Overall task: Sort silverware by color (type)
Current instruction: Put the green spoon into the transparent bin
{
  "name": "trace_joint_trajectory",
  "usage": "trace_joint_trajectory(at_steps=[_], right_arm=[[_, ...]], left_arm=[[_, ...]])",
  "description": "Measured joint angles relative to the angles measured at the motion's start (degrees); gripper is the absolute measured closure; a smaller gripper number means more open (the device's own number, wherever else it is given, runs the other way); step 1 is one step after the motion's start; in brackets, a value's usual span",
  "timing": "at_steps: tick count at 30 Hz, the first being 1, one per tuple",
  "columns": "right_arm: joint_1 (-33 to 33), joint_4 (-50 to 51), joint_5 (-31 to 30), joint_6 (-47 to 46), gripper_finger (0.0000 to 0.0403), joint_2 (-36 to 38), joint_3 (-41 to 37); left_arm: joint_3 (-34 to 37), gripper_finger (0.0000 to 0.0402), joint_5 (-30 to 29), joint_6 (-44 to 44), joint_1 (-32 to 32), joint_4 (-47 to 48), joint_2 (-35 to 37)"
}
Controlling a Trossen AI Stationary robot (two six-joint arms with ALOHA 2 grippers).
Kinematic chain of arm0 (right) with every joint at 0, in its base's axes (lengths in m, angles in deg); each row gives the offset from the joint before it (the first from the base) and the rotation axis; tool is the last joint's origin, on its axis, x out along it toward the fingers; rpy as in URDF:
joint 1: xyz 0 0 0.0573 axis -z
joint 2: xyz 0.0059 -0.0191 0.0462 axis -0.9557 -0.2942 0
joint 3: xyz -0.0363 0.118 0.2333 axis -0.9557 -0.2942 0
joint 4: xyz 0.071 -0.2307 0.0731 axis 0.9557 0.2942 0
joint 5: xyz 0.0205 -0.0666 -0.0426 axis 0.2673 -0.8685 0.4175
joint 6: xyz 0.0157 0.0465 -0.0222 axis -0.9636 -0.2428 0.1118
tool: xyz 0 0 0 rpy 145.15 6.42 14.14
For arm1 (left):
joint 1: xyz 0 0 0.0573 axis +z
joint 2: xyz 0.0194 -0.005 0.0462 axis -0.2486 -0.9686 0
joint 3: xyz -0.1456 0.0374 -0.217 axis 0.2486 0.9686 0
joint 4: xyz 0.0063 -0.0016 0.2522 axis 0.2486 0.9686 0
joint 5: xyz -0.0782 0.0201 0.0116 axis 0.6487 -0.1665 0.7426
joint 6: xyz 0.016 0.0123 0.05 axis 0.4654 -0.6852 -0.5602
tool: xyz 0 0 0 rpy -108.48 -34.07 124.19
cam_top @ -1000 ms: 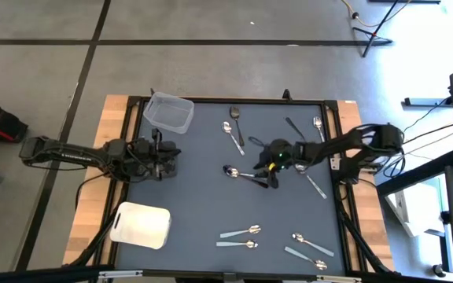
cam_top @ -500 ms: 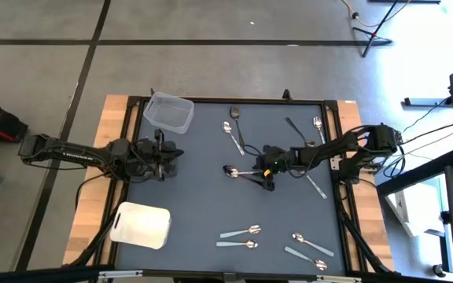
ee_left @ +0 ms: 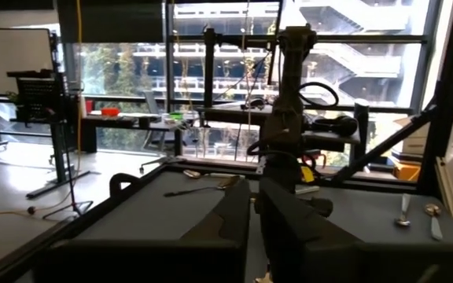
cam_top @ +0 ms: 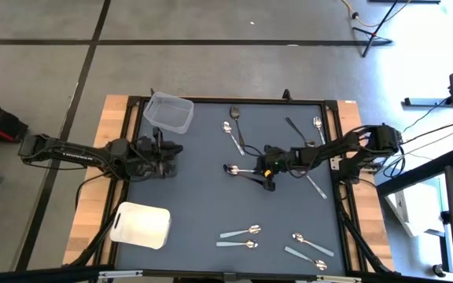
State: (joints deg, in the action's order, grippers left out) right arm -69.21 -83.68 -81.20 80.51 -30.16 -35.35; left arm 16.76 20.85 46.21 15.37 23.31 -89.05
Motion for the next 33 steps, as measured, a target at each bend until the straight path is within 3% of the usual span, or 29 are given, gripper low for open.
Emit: trace_joint_trajectory(at_steps=[9,14,22,33], right_arm=[[0.09,-1.98,-5.54,4.32,0.0397,5.83,1.53],[0.09,-10.67,-6.1,7.79,0.0397,9.39,2.83],[0.09,-29.26,-5.1,12.05,0.0398,8.67,2.81],[0.07,-37.05,-2.76,12.95,0.0398,7.55,2.8]], left_arm=[[0.0,0.0282,-0.65,0.26,0.02,-0.36,-0.66],[-0.41,0.0277,-1.3,-0.31,0.03,-6.0,-4.12],[-4.84,0.0271,-1.79,-1.54,0.02,-5.78,-13.75],[-17.08,0.026,2.05,-3.85,0.18,-6.13,-32.17]])
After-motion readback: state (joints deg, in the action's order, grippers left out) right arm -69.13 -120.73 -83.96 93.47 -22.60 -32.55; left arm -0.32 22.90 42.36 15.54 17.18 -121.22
